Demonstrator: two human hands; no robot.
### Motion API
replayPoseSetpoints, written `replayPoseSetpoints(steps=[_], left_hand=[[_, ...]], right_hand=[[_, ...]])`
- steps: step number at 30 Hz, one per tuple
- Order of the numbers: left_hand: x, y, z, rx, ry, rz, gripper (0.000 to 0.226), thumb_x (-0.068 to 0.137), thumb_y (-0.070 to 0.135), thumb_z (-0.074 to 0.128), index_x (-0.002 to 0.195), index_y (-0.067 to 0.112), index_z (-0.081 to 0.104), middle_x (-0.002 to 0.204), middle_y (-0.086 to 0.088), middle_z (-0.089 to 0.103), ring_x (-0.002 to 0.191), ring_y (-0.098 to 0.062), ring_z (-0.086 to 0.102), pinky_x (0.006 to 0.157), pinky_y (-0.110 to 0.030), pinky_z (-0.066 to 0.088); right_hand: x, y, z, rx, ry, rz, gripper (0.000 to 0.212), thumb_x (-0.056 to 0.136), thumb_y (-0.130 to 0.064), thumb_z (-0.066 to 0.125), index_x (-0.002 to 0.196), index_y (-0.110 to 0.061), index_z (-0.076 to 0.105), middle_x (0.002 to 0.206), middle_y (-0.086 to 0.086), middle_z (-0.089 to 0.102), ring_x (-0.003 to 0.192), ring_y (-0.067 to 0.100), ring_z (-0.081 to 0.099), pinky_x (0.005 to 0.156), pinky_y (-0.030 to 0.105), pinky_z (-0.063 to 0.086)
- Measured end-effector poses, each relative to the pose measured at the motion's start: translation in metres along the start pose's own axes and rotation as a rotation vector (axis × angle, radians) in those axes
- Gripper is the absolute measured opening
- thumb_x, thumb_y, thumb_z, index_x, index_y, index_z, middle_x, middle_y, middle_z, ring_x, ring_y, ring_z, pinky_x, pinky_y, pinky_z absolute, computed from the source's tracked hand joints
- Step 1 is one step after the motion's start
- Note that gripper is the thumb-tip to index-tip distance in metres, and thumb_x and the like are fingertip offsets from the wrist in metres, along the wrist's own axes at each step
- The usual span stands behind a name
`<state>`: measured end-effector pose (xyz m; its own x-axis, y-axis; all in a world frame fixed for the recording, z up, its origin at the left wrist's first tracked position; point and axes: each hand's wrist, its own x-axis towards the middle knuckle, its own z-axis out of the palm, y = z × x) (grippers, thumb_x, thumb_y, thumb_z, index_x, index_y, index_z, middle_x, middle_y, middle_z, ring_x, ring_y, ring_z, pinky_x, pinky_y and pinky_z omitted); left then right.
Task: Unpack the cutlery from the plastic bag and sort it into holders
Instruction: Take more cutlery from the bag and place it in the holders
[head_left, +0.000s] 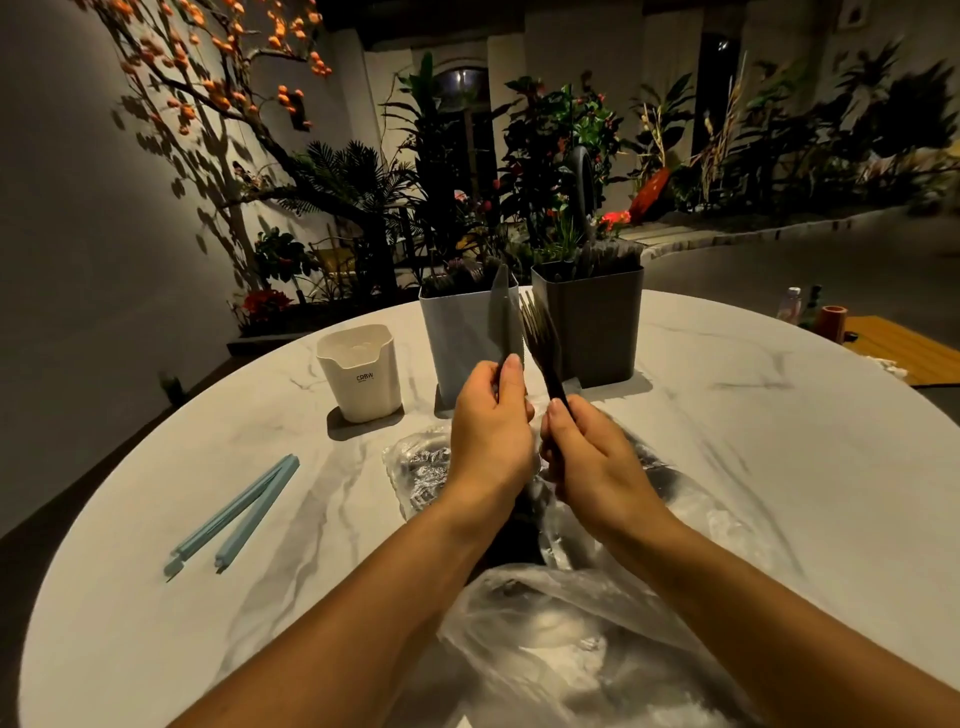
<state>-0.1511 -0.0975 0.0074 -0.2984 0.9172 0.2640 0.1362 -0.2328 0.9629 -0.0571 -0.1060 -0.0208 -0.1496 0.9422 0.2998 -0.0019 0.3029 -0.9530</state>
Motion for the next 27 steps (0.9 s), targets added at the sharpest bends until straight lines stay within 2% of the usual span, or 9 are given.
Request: replayPoseSetpoints(steps=[3, 5, 7, 9, 13, 16, 20, 24, 27], left_hand=[[0.004, 0.005, -0.001, -0.095, -0.048, 0.000, 0.038, 0.103, 0.045, 0.046, 0.081, 0.015, 0.052, 0.056, 0.006, 0.043, 0.052, -0.010, 0.041, 0.051, -0.025, 0.037], [0.006, 0.009, -0.002, -0.123, -0.099, 0.030, 0.030, 0.097, 0.044, 0.059, 0.090, 0.014, 0.060, 0.060, 0.007, 0.055, 0.056, -0.010, 0.054, 0.055, -0.025, 0.047], [0.009, 0.010, -0.004, -0.068, -0.106, 0.061, 0.020, 0.091, 0.037, 0.071, 0.099, 0.019, 0.066, 0.078, 0.002, 0.070, 0.074, -0.013, 0.069, 0.070, -0.033, 0.060], [0.012, 0.014, -0.006, -0.056, -0.114, 0.075, 0.015, 0.091, 0.029, 0.072, 0.100, 0.018, 0.069, 0.089, -0.005, 0.074, 0.083, -0.016, 0.072, 0.076, -0.036, 0.062], [0.020, 0.026, -0.009, -0.171, -0.161, 0.008, 0.017, 0.091, 0.021, 0.072, 0.105, 0.012, 0.070, 0.077, 0.000, 0.071, 0.064, -0.008, 0.069, 0.055, -0.019, 0.052], [0.031, 0.028, -0.012, -0.168, -0.155, -0.007, 0.014, 0.089, 0.017, 0.073, 0.099, 0.008, 0.071, 0.054, 0.009, 0.056, 0.041, -0.005, 0.043, 0.044, -0.019, 0.034], [0.042, 0.028, -0.010, -0.171, -0.216, -0.064, 0.008, 0.089, 0.017, 0.074, 0.093, 0.011, 0.072, 0.048, 0.006, 0.038, 0.045, -0.012, 0.027, 0.046, -0.027, 0.023], [0.055, 0.028, -0.010, -0.151, -0.269, -0.098, 0.007, 0.088, 0.009, 0.073, 0.088, 0.013, 0.068, 0.050, 0.006, 0.037, 0.047, -0.011, 0.027, 0.044, -0.023, 0.026], [0.067, 0.033, -0.010, -0.102, -0.302, -0.086, 0.007, 0.092, 0.014, 0.070, 0.086, 0.014, 0.067, 0.050, 0.008, 0.036, 0.044, -0.009, 0.031, 0.044, -0.021, 0.029]], right_hand=[[0.004, -0.004, -0.005, 0.000, -0.032, 0.078, 0.037, 0.107, -0.034, 0.036, 0.088, -0.010, 0.057, 0.072, 0.005, 0.057, 0.065, 0.019, 0.052, 0.055, 0.020, 0.047], [0.006, -0.007, -0.006, 0.026, -0.067, 0.095, 0.033, 0.106, -0.035, 0.037, 0.098, -0.014, 0.061, 0.093, 0.018, 0.065, 0.083, 0.034, 0.061, 0.077, 0.036, 0.058], [0.007, -0.011, -0.006, 0.048, -0.088, 0.095, 0.028, 0.107, -0.035, 0.036, 0.104, -0.029, 0.063, 0.106, 0.012, 0.068, 0.094, 0.026, 0.066, 0.087, 0.036, 0.056], [0.007, -0.017, -0.007, 0.040, -0.113, 0.079, 0.027, 0.106, -0.035, 0.035, 0.102, -0.035, 0.061, 0.097, 0.001, 0.070, 0.083, 0.012, 0.065, 0.075, 0.025, 0.055], [0.020, -0.035, -0.019, -0.098, -0.188, 0.106, 0.027, 0.106, -0.034, 0.037, 0.103, -0.028, 0.063, 0.098, -0.003, 0.069, 0.091, 0.011, 0.064, 0.075, 0.023, 0.048], [0.042, -0.055, -0.028, -0.200, -0.114, 0.073, 0.026, 0.105, -0.035, 0.039, 0.099, -0.022, 0.061, 0.103, 0.002, 0.065, 0.095, 0.017, 0.060, 0.073, 0.028, 0.044], [0.069, -0.079, -0.035, -0.213, -0.027, -0.126, 0.020, 0.101, -0.027, 0.052, 0.114, -0.018, 0.063, 0.104, -0.003, 0.067, 0.097, 0.006, 0.063, 0.079, 0.021, 0.050], [0.087, -0.089, -0.039, -0.374, -0.063, -0.205, 0.013, 0.095, -0.012, 0.063, 0.103, -0.017, 0.071, 0.092, -0.005, 0.073, 0.087, 0.004, 0.070, 0.077, 0.018, 0.056], [0.097, -0.091, -0.048, -0.410, -0.094, -0.207, 0.014, 0.091, -0.011, 0.068, 0.103, -0.017, 0.073, 0.092, -0.005, 0.074, 0.088, 0.004, 0.070, 0.079, 0.019, 0.057]])
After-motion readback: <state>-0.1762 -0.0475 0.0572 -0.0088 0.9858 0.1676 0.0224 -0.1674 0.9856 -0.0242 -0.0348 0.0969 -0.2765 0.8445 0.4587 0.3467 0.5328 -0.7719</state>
